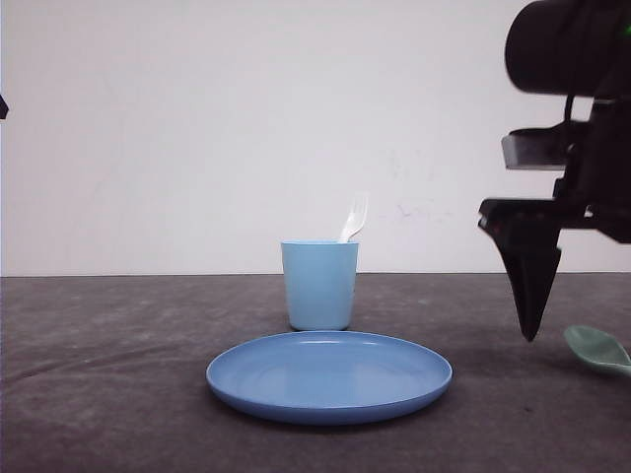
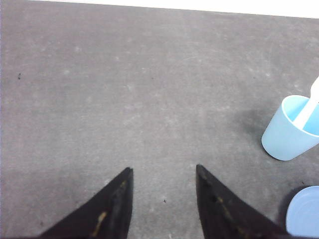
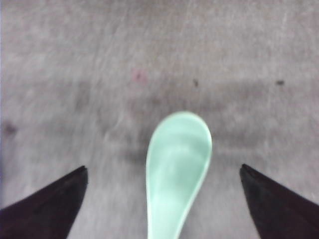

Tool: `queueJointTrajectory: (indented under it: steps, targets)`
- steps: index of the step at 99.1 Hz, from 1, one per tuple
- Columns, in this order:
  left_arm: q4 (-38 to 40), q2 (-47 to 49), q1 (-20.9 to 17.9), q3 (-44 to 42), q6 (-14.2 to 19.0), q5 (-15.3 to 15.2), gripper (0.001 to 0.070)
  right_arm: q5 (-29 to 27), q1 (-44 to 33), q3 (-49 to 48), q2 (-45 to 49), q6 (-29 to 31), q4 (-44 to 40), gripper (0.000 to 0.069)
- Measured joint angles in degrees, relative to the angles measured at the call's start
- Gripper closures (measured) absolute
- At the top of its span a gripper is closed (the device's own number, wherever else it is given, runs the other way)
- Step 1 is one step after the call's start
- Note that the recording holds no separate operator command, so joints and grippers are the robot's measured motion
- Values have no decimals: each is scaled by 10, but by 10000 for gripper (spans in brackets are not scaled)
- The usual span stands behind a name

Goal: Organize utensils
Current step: 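Lower the right gripper onto the mint-green spoon and close on it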

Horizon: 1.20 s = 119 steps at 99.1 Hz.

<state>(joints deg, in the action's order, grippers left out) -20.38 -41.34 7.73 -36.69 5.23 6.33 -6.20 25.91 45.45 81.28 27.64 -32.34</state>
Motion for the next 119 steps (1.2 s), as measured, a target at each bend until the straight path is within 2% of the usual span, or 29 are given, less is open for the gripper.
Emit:
queueJointTrajectory:
  steps: [10, 17, 62, 87, 119]
  targets:
    - [0, 0, 0, 0, 1, 0, 481, -7, 0, 0, 14, 8, 16, 220]
    - [0, 0, 0, 0, 1, 0, 480, -10, 0, 0, 18, 11, 24, 262]
    - [0, 0, 0, 0, 1, 0, 480, -11, 0, 0, 38, 14, 28, 294]
    - [0, 0, 0, 0, 1, 0, 480, -11, 0, 0, 38, 18, 28, 412]
    - [0, 0, 0, 0, 2, 0, 481, -11, 0, 0, 38, 18, 23, 516]
